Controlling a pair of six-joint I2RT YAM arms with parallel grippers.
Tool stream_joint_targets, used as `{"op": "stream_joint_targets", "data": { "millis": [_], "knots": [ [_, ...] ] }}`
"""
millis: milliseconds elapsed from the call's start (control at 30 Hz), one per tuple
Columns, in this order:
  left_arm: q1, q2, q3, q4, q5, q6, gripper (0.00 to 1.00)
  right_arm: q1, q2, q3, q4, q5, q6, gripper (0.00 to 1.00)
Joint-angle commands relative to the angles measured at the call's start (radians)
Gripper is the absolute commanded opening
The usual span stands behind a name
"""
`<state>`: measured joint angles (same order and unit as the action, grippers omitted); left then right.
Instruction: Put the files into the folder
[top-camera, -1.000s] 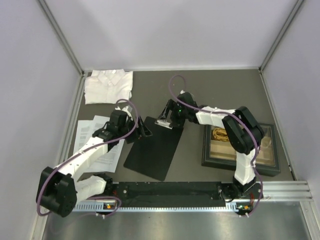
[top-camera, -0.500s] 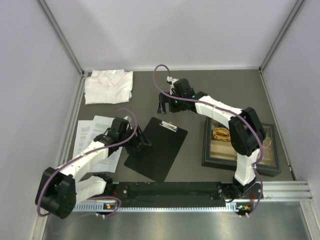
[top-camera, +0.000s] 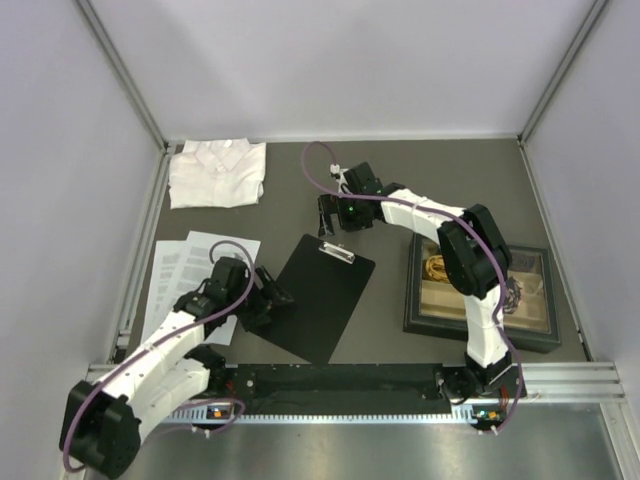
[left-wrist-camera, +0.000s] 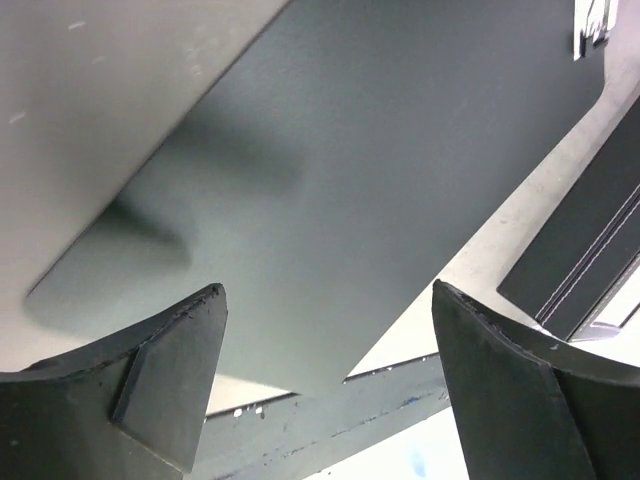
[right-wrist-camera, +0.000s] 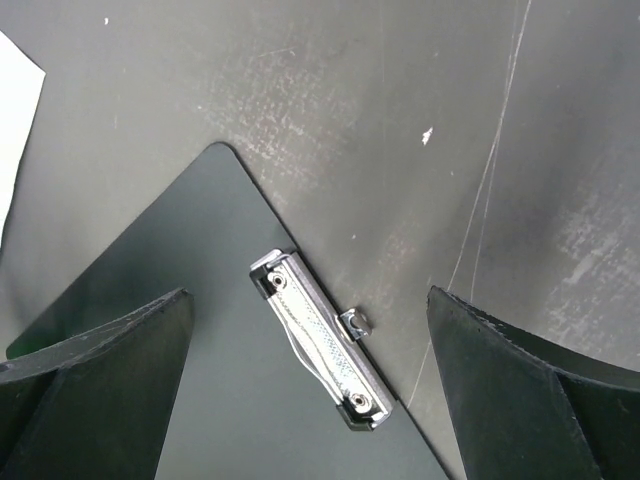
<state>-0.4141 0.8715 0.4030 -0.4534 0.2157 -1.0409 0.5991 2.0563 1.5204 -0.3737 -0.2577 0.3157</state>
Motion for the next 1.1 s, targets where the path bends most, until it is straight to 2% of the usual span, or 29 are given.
{"op": "stream_joint_targets", "data": {
  "millis": [0,67,100,133,300,467,633,767,867,967,1067],
  "knots": [
    [-0.003,-0.121,0.043,-0.225,-0.076,-0.067,0.88,-0.004,-0.013,0.012,0.016,0.0,-0.004,0.99],
    [-0.002,-0.163,0.043,-0.31,-0.129,-0.135,0.91,-0.002,-0.013,0.001,0.025,-0.011,0.006,0.98],
    [-0.002,-0.198,0.033,-0.39,-0.147,-0.18,0.97,-0.002,-0.012,-0.003,0.028,-0.014,0.011,0.99],
    [-0.002,-0.21,0.025,-0.405,-0.156,-0.236,0.98,-0.002,-0.012,-0.005,0.032,-0.015,0.016,0.99],
    [-0.002,-0.209,-0.029,-0.346,-0.142,-0.278,0.98,-0.004,-0.007,-0.014,0.038,-0.034,0.046,0.99],
    [0.0,-0.143,-0.046,-0.24,-0.2,-0.28,0.96,-0.001,-0.012,-0.052,0.056,-0.045,0.082,0.98],
    [-0.002,0.016,-0.032,-0.127,-0.332,-0.214,0.94,-0.001,-0.047,-0.16,0.105,-0.037,0.118,0.98],
    [-0.002,0.163,0.051,-0.088,-0.43,-0.165,0.94,0.007,-0.096,-0.238,0.117,-0.023,0.166,0.98],
    [0.001,0.248,0.1,-0.071,-0.515,-0.128,0.95,0.025,-0.153,-0.29,0.099,0.012,0.183,0.98],
    [0.006,0.316,0.152,-0.039,-0.541,-0.081,0.96,0.042,-0.209,-0.328,0.052,0.08,0.18,0.98],
    [0.009,0.349,0.233,-0.085,-0.579,-0.015,0.96,0.059,-0.255,-0.327,0.006,0.147,0.145,0.98]
  ]
}}
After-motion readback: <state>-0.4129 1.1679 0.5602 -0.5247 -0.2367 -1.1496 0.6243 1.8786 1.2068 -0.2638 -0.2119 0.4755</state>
